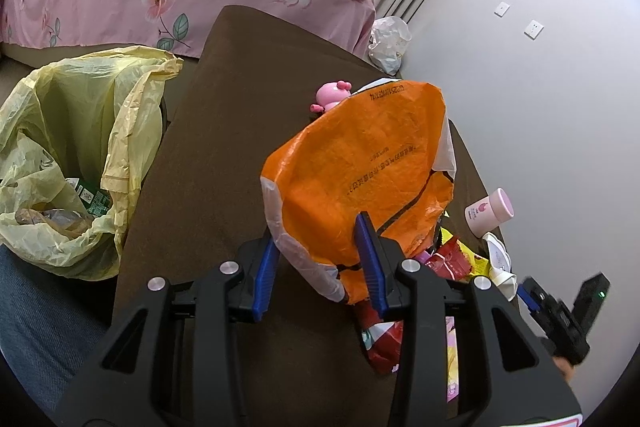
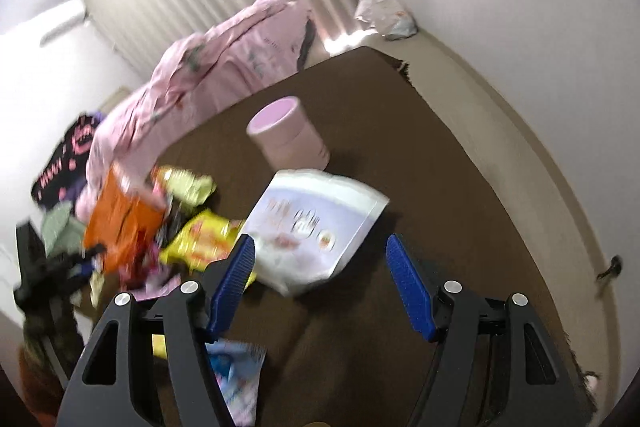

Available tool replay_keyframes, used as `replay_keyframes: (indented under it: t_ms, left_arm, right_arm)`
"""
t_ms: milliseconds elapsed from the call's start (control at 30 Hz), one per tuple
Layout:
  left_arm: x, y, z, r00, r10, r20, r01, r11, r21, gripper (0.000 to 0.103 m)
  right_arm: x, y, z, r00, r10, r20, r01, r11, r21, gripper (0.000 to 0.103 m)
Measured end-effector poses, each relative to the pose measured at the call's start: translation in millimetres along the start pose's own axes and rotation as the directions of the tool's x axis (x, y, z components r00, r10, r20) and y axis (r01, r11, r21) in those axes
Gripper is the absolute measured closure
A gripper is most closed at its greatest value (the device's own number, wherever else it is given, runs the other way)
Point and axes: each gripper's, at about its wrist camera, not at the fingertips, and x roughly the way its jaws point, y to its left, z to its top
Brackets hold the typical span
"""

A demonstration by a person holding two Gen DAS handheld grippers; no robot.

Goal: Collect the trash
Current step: 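Grasp the paper cup with the right gripper, then drop the orange bag and paper cup into the yellow bin with both grippers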

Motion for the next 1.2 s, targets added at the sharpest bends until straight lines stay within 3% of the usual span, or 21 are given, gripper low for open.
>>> replay_keyframes:
  t_ms: [133,167,200,267,367,500,600,867,1200]
  left_arm:
    - [0.1,-0.6,0.3,1.0,0.005,0.001,-0.005,1.0,-0.001,0.067]
    - [-0.1,-1.1,0.4,1.0,0.006,0.001,-0.006,1.0,0.0,0.067]
    - [-0.3,-1.3,0.8,1.0,0.006,0.002,-0.006,1.0,0.002,0.067]
    - [-1.1,-1.8,1.3,1.0,0.007,0.005,-0.007,1.0,0.004,0.067]
    - [-4.5,-0.6,2.3,1.0,0.013,0.017,-0.013,1.0,-0.002,0.067]
    - [-12.4,5.2,4.1,0.998,0.029,0.048,-0.028,0.999,-0.027,0.068]
    - [-19.1,3.8,6.0,0.996,0.044,0.072,-0.043,0.999,-0.014,0.074]
    - [-48.8,-16.6,12.7,0.982,0.08,0.17,-0.095,0.992,0.08,0.076]
    - [-95.4,-12.6,19.2,0.962,0.091,0.257,-0.12,0.988,0.099,0.076]
  right_arm:
    - [28.3,2.4,5.5,0.998,0.02,-0.064,-0.018,0.999,0.034,0.056]
    - [32.9,10.1,6.3,0.996,0.03,-0.085,-0.03,1.0,0.005,0.071]
    - [35.8,17.7,4.9,0.994,0.056,-0.099,-0.057,0.998,-0.013,0.073]
    - [32.4,31.5,4.0,0.993,0.081,-0.084,-0.085,0.995,-0.053,0.084]
    - [18.2,56.8,4.4,0.997,0.072,-0.043,-0.078,0.983,-0.165,0.092]
    - [-4.4,83.3,6.4,0.998,0.061,0.011,-0.056,0.96,-0.276,0.092]
    - [-20.9,98.7,7.0,0.997,0.054,0.056,-0.031,0.937,-0.348,0.092]
    - [-45.8,127.5,12.7,0.992,0.071,0.105,-0.018,0.898,-0.44,0.092]
    - [-71.3,175.4,17.7,0.979,0.135,0.152,-0.03,0.837,-0.547,0.092]
